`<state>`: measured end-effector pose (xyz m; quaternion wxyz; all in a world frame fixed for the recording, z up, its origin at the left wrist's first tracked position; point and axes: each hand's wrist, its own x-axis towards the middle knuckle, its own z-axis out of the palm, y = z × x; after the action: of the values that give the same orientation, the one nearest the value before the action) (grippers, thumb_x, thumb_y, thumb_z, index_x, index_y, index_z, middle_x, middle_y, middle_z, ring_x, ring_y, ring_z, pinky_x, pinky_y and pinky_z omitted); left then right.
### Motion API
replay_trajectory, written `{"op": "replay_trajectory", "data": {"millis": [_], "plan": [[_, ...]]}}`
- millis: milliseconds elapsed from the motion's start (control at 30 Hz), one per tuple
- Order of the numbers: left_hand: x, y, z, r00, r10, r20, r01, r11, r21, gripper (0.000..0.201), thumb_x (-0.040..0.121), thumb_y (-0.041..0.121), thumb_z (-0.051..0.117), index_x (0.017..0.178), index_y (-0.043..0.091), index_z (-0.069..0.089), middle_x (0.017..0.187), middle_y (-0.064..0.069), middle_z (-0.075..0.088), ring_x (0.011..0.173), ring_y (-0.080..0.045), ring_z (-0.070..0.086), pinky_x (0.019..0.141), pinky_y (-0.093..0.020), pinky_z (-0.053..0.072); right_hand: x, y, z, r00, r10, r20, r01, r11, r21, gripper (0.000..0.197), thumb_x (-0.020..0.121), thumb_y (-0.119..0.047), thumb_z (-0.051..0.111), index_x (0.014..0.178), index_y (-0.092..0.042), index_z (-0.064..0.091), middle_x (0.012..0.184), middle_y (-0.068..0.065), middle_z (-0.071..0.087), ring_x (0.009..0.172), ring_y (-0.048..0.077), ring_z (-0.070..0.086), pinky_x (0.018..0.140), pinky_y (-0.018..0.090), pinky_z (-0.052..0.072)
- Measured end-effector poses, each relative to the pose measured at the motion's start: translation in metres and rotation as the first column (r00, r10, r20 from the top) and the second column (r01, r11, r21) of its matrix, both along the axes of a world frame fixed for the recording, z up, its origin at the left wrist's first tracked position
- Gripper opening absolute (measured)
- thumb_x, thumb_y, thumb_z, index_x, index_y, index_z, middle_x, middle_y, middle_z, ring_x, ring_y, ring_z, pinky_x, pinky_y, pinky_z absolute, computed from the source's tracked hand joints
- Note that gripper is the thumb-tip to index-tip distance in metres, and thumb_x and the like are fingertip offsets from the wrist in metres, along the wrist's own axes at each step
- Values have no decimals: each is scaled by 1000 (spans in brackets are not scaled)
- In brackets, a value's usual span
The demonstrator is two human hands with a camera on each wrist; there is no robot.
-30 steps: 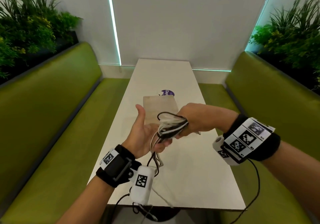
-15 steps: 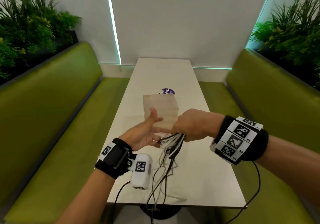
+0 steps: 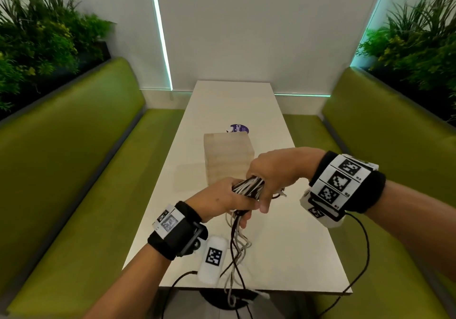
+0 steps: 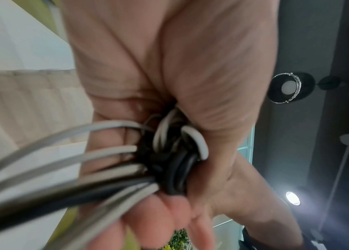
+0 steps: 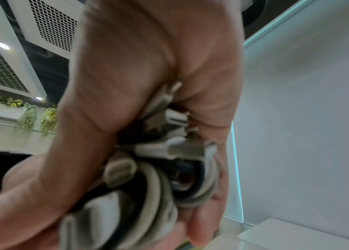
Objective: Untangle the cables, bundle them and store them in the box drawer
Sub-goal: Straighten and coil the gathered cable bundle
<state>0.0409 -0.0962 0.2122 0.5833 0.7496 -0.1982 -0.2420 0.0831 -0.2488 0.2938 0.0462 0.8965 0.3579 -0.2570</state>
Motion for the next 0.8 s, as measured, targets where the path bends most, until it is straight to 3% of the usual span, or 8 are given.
{"op": "replay_trajectory", "data": {"millis": [133,233,367,467,533,600,667,800], "plan": [[1,-2,-5,999,41,-7,-41,998,-40,11,83,19,67,90,11,65,64,-6,60,52,-24,52,60,-34,45,1,1,-2,994,53,98,-49,998,-43,25,73,-36,77,88,-22,63,67,-9,59,64,14,58,58,25,45],[5,0,-4,1000,30,1,-30,994,-104,37,75,37,75,98,10,64,73,-5,63,56,-22,53,61,-32,45,1,2,4,980,82,182,-75,996,-47,13,78,-30,70,83,-25,59,60,-10,54,60,11,54,61,28,44],[4,8,-11,1000,26,-1,-25,938,-345,69,63,58,79,114,16,58,86,-6,71,69,-17,64,65,-25,48,4,-5,31,960,40,278,-55,997,47,11,79,-28,67,78,-27,57,54,-10,53,47,-1,50,59,26,42],[2,4,-21,988,132,83,-100,944,-314,40,81,53,66,90,14,57,61,7,62,79,-19,71,69,-18,46,9,-10,54,952,-18,305,-23,991,130,13,78,-26,70,77,-26,57,58,-7,58,49,-1,51,58,26,43],[2,0,-21,976,194,102,-147,923,-356,35,89,50,56,77,17,52,54,9,47,72,-20,69,67,-16,45,11,-12,66,948,-41,317,-16,985,174,12,77,-26,71,76,-24,59,59,-5,62,51,2,54,56,24,42],[3,-3,-18,956,276,95,-215,885,-413,35,92,47,53,80,13,52,55,6,39,53,-16,54,57,-19,42,13,-15,74,947,-74,313,5,976,216,11,77,-26,72,76,-22,61,61,-4,64,52,6,56,55,23,42],[6,-2,-15,932,345,109,-272,867,-418,27,95,34,48,87,9,55,56,4,35,48,-14,41,52,-20,37,15,-19,77,948,-117,298,32,961,274,11,77,-27,72,76,-21,62,62,-3,65,55,8,59,59,26,46],[11,5,-11,892,399,215,-298,874,-384,16,99,21,46,102,12,59,61,4,49,52,-12,46,53,-19,38,18,-25,70,938,-234,256,104,895,434,16,75,-28,75,72,-20,62,60,-2,66,52,5,59,58,25,46]]}}
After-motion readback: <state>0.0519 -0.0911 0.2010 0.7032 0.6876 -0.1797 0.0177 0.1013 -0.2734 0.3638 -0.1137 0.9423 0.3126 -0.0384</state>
